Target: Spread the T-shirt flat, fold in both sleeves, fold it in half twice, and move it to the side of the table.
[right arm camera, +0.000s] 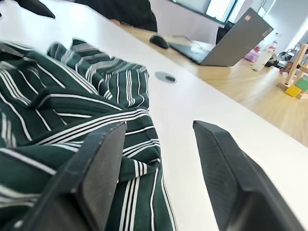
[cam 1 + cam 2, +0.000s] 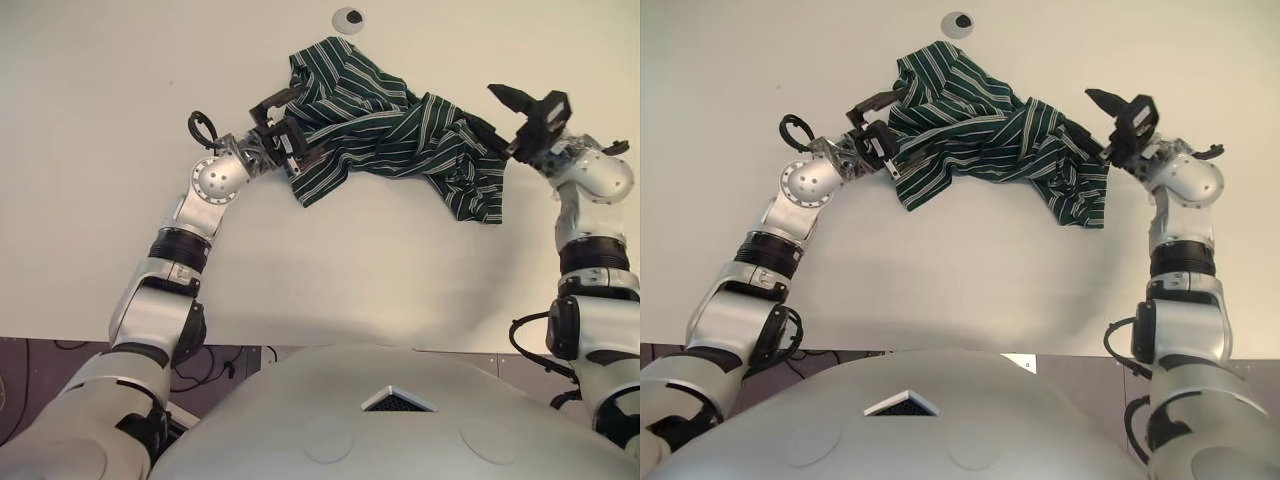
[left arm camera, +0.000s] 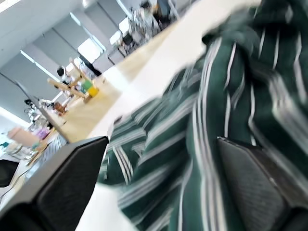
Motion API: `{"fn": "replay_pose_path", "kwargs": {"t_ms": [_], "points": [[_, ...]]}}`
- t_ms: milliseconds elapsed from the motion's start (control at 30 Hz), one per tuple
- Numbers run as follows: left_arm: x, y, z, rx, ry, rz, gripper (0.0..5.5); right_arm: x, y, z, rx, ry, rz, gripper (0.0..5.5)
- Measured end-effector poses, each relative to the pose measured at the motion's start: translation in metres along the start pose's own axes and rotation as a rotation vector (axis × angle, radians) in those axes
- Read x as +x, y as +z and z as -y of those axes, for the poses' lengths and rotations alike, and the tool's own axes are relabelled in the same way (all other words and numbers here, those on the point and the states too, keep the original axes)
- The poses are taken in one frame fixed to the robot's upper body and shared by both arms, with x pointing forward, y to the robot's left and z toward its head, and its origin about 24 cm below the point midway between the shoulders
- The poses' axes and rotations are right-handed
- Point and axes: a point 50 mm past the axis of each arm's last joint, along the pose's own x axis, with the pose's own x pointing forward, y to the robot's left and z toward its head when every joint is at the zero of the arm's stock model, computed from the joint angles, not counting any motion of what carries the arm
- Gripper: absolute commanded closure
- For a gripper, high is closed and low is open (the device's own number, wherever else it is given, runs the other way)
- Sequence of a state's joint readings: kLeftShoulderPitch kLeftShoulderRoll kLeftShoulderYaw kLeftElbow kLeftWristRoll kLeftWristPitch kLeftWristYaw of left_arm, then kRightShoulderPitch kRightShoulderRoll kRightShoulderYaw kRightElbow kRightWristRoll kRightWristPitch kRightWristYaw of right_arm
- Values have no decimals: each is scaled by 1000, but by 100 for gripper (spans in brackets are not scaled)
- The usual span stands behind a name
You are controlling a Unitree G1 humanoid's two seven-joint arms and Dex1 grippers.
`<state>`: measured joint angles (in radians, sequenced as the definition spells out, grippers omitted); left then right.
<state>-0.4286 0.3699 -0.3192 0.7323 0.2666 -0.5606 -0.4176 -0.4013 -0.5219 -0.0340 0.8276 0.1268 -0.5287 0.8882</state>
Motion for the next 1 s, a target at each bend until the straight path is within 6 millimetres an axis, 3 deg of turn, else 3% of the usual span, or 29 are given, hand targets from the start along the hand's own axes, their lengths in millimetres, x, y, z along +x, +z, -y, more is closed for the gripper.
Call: {"fn": "replay_pose_path", "kwargs": {"t_ms": [200, 367, 533, 700, 900, 1000], "points": [[-6, -8, 0, 121, -169, -53, 136, 12, -17, -18, -232, 141, -225, 296], [-40, -12, -7, 210, -346, -52, 136, 6, -14, -27, -323, 279, -223, 296], [-87, -18, -12, 181, -480, -101, 136, -5, -11, -42, -370, 433, -214, 296], [-113, -22, -24, 169, -568, -199, 136, -17, -1, -88, -278, 650, -106, 296], [-137, -36, -45, 158, -545, -344, 136, -33, 14, -166, -47, 937, 26, 296], [-151, -41, -54, 141, -553, -429, 136, -37, 14, -171, 44, 954, 11, 296]]}}
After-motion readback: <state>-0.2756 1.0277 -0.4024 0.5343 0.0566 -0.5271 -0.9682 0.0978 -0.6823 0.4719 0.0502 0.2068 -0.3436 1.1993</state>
